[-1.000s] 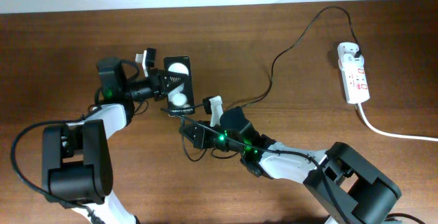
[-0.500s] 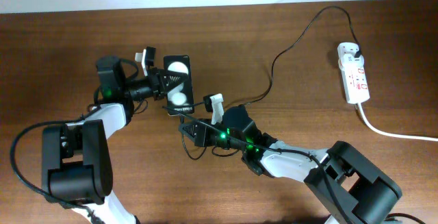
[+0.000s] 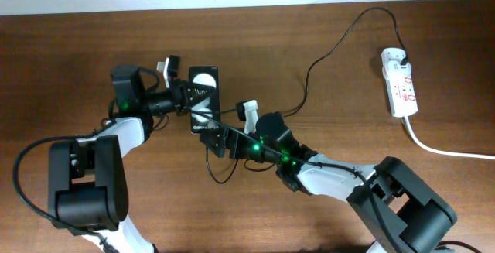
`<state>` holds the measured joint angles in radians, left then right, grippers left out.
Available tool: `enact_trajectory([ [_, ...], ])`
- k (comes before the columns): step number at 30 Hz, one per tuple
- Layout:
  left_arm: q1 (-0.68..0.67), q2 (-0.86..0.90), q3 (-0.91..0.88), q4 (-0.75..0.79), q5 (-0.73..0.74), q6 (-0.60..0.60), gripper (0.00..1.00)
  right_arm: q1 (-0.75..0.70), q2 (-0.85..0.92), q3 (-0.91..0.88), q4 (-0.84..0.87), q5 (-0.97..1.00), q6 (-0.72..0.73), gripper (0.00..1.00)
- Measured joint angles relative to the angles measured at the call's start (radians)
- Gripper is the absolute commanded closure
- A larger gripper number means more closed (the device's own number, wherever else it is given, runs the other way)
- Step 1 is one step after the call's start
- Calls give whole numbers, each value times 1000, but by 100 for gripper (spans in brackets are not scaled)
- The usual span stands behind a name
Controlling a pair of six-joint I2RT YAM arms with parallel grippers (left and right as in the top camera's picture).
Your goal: Plug charger to phone and switch on socket
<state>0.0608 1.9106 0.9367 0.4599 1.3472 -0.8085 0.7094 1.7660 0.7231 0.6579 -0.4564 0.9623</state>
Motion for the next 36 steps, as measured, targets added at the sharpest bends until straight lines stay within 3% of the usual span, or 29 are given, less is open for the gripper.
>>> enact_trajectory([
  [4, 0, 0, 0, -7, 7, 49, 100, -7, -11, 6, -122, -40, -20, 1],
  [12, 0, 0, -2, -100, -29, 89, 100, -180, -88, 11, -304, -200, -32, 1],
  [26, 0, 0, -4, -146, -93, 91, 100, -188, -88, 11, -312, -190, -54, 1],
  [32, 0, 0, -4, -260, -204, 94, 100, -188, -88, 11, -359, -161, -54, 1],
  [36, 0, 0, -4, -390, -366, 94, 100, -188, -88, 12, -359, -159, -54, 1],
])
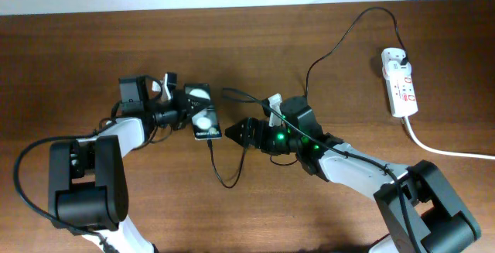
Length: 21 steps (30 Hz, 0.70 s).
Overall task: Plug charger to phone and switch on socket
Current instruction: 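Lower the phone with the left gripper onto the plug held by right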
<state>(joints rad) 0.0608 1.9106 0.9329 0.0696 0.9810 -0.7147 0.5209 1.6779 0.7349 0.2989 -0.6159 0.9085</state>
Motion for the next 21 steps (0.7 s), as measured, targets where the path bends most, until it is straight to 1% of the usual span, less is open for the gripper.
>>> enact_trajectory([
  [3, 0, 0, 0, -66, -99, 0, 100, 0, 0, 0, 0, 2, 0, 1],
  [5, -2, 0, -1, -75, -173, 0, 100, 0, 0, 0, 0, 2, 0, 1],
  [7, -11, 0, -1, -81, -211, 0, 99, 0, 0, 0, 0, 2, 0, 1],
  [9, -51, 0, -1, -94, -287, 0, 98, 0, 0, 0, 0, 2, 0, 1],
  [11, -106, 0, -1, -96, -363, 13, 93, 0, 0, 0, 0, 2, 0, 1],
  [12, -140, 0, -1, -93, -401, 23, 92, 0, 0, 0, 0, 2, 0, 1],
  [15, -194, -2, -1, -95, -451, 46, 84, 0, 0, 0, 0, 2, 0, 1],
  [21, -195, -16, 0, -134, -465, 64, 80, 0, 0, 0, 0, 2, 0, 1],
])
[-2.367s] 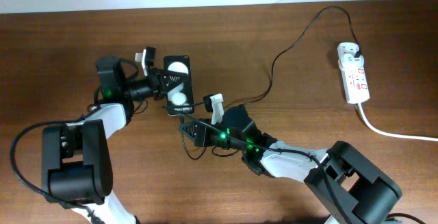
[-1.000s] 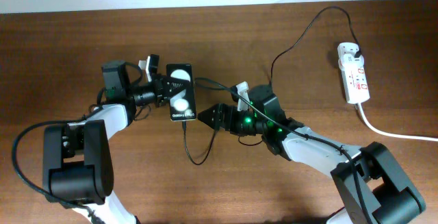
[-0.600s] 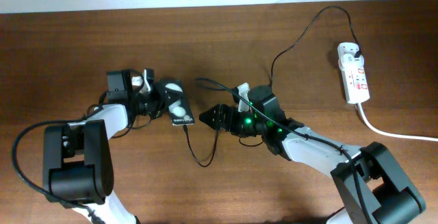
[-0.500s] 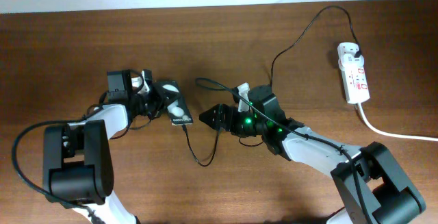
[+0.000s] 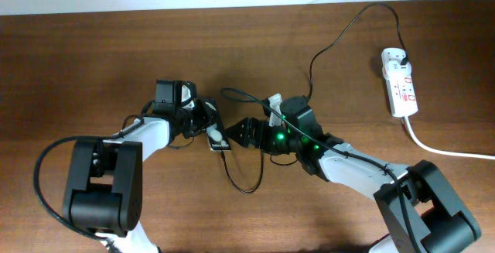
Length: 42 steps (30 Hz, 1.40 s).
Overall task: Plug charger to phone and switch on socket
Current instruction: 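Lower the phone with the left gripper onto the plug held by right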
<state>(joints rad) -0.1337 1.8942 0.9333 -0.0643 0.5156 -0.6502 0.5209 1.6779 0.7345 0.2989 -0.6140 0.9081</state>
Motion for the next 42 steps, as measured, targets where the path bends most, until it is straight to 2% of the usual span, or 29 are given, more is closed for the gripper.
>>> enact_trajectory([
  [1, 0, 0, 0, -1, -5, 0, 73, 0, 0, 0, 0, 0, 0, 1],
  [5, 0, -6, 2, -19, -12, 3, 71, 0, 0, 0, 0, 0, 1, 1],
  [7, 0, -6, 2, -19, -11, 3, 78, 0, 0, 0, 0, 0, 0, 1],
  [9, 0, -6, 2, -25, -16, 4, 78, 0, 0, 0, 0, 0, 1, 1],
  [10, 0, -6, 2, -27, -20, 4, 67, 0, 0, 0, 0, 0, 0, 1],
  [12, 0, -6, 2, -23, -11, 1, 62, 0, 0, 0, 0, 0, 0, 1],
  [13, 0, -11, 5, -23, -14, 4, 56, 0, 0, 0, 0, 0, 0, 1],
  [14, -2, -13, 5, -24, -14, 3, 45, 0, 0, 0, 0, 1, 0, 1],
  [15, -2, -13, 5, -22, -10, 2, 45, 0, 0, 0, 0, 3, 0, 2],
  [17, -3, -22, 8, -23, -8, 3, 30, 0, 0, 0, 0, 3, 0, 1],
  [21, -3, -28, 12, -19, 0, 4, 32, 0, 0, 0, 0, 3, 0, 1],
  [22, -3, -28, 12, -19, 0, 4, 27, 0, 0, 0, 0, 3, 0, 1],
  [24, -3, -28, 12, -19, 2, 5, 11, 0, 0, 0, 0, 3, 0, 1],
  [29, -3, -38, 18, -17, 7, 5, 9, 0, 0, 0, 0, 3, 0, 1],
  [31, -3, -38, 18, -18, 7, 6, 0, 0, 0, 0, 0, 3, 0, 1],
  [36, -3, -42, 21, -18, 8, 7, 0, 0, 0, 0, 0, 3, 0, 1],
  [38, -3, -42, 21, -18, 8, 7, 23, 0, 0, 0, 0, 3, 0, 1],
  [39, -3, -42, 21, -19, 7, 4, 26, 0, 0, 0, 0, 3, 0, 1],
  [40, -3, -41, 20, -29, -7, 11, 24, 0, 0, 0, 0, 3, 0, 1],
  [41, -3, -37, 17, -33, -13, 8, 8, 0, 0, 0, 0, 4, 0, 1],
  [42, -2, -37, 17, -34, -13, 7, 5, 0, 0, 0, 0, 3, 0, 1],
])
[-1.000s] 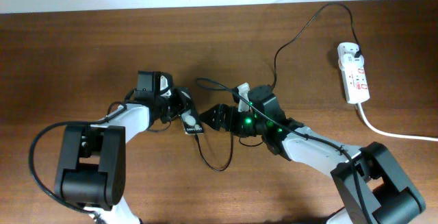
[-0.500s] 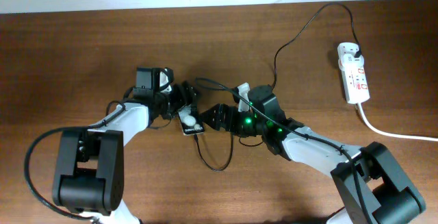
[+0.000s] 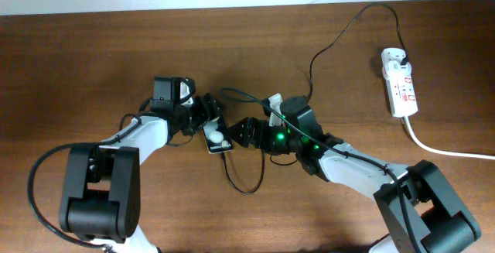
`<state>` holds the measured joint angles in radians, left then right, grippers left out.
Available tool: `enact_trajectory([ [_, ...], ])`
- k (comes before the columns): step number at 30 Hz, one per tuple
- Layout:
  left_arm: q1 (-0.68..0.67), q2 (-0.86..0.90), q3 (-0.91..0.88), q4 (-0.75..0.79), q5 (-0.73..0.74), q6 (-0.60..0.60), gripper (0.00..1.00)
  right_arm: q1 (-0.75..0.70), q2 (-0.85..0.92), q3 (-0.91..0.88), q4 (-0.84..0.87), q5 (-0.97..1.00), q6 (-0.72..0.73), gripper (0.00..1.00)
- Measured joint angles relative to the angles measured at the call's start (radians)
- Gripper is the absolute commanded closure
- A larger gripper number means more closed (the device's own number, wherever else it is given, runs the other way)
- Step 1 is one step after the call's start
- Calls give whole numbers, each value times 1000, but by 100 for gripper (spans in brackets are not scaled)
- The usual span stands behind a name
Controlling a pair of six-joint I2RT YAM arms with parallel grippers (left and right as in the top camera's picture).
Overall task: Plug charger to phone and switch on socket
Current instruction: 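Lower the phone with the left gripper onto the plug held by right, then open the left gripper and release the phone onto the table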
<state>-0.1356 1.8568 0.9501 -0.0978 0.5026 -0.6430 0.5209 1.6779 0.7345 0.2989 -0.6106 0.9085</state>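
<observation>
A small dark phone (image 3: 217, 139) with a white round patch lies tilted near the table's middle. My left gripper (image 3: 204, 118) is shut on the phone's upper end. The black charger cable (image 3: 241, 183) leaves the phone's lower end, loops toward the front, then runs back and right to the white power strip (image 3: 401, 83). There its plug (image 3: 404, 54) sits in the far socket. My right gripper (image 3: 241, 131) stands just right of the phone, fingers apart and holding nothing. The strip's switch is too small to read.
A white mains lead (image 3: 441, 149) runs from the power strip off the right edge. A cable loop (image 3: 236, 94) lies just behind the two grippers. The brown table (image 3: 77, 59) carries nothing else in view.
The left wrist has shifted slightly and the phone shows a little more of its face. The right arm and the cable loop stand as before.
First the left gripper held the phone up at mid-left while the right gripper was at its lower end with the cable. Then the right gripper stood clear to the right, the cable hanging from the phone. The left gripper has since brought the phone lower and nearer the middle.
</observation>
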Motion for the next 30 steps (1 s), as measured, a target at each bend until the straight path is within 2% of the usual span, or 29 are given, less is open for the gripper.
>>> enact_trajectory([
  [1, 0, 0, 0, 7, 11, -1, 16, 0, 0, 0, 0, 0, 0, 1],
  [2, -1, -4, 2, 11, 7, 0, 34, 0, 0, 0, 0, 0, 0, 1],
  [3, -1, -4, 3, 9, 2, 4, 32, 0, 0, 0, 0, 0, -1, 1],
  [4, 0, -2, 2, 3, -8, 0, 12, 0, 0, 0, 0, 0, 0, 1],
  [5, 1, 2, -2, -2, -11, 1, 7, 0, 0, 0, 0, 0, 0, 1],
  [6, 1, 1, -1, 5, 1, -1, 27, 0, 0, 0, 0, 0, 0, 1],
  [7, 0, -4, 3, 11, 2, 0, 25, 0, 0, 0, 0, 0, 0, 1],
  [8, 0, -4, 3, 9, -3, 0, 14, 0, 0, 0, 0, 0, 0, 1],
  [9, 0, 0, 0, 5, -3, 0, 12, 0, 0, 0, 0, 0, 0, 1],
  [10, 2, -2, 2, 7, -4, 2, 25, 0, 0, 0, 0, 0, 0, 1],
  [11, 1, -3, 2, 9, -2, 0, 28, 0, 0, 0, 0, 0, 0, 1],
  [12, 1, -2, 2, 5, -10, 1, 19, 0, 0, 0, 0, 0, 0, 1],
  [13, 1, 0, 0, 2, -13, 2, 20, 0, 0, 0, 0, 0, -1, 1],
  [14, 1, 0, 1, 4, -11, 3, 29, 0, 0, 0, 0, 0, -1, 1],
  [15, 1, -1, 1, 6, -13, 3, 28, 0, 0, 0, 0, 0, 0, 1],
  [16, 1, 0, 0, 2, -19, 4, 22, 0, 0, 0, 0, 0, 0, 1],
  [17, 1, 0, 0, 0, -19, 3, 37, 0, 0, 0, 0, 0, 0, 1],
  [18, 1, 0, 0, 3, -13, 2, 36, 0, 0, 0, 0, 0, 0, 1],
  [19, 1, 0, 0, 3, -20, 4, 27, 0, 0, 0, 0, 0, -1, 1],
  [23, 1, 2, -1, 3, -14, 3, 28, -1, 0, 0, 0, 0, 0, 1],
  [27, 1, 2, -2, 18, -13, 2, 22, -1, 0, 0, 0, 0, 0, 1],
  [28, 4, 2, -2, 25, -13, 3, 18, -1, 0, 0, 0, 0, 0, 1],
  [29, 16, 2, -2, 29, -14, 3, 7, -1, 0, 0, 0, 0, 0, 1],
  [30, 32, 2, -2, 31, -7, 2, 1, -1, 0, 0, 0, 0, 0, 1],
])
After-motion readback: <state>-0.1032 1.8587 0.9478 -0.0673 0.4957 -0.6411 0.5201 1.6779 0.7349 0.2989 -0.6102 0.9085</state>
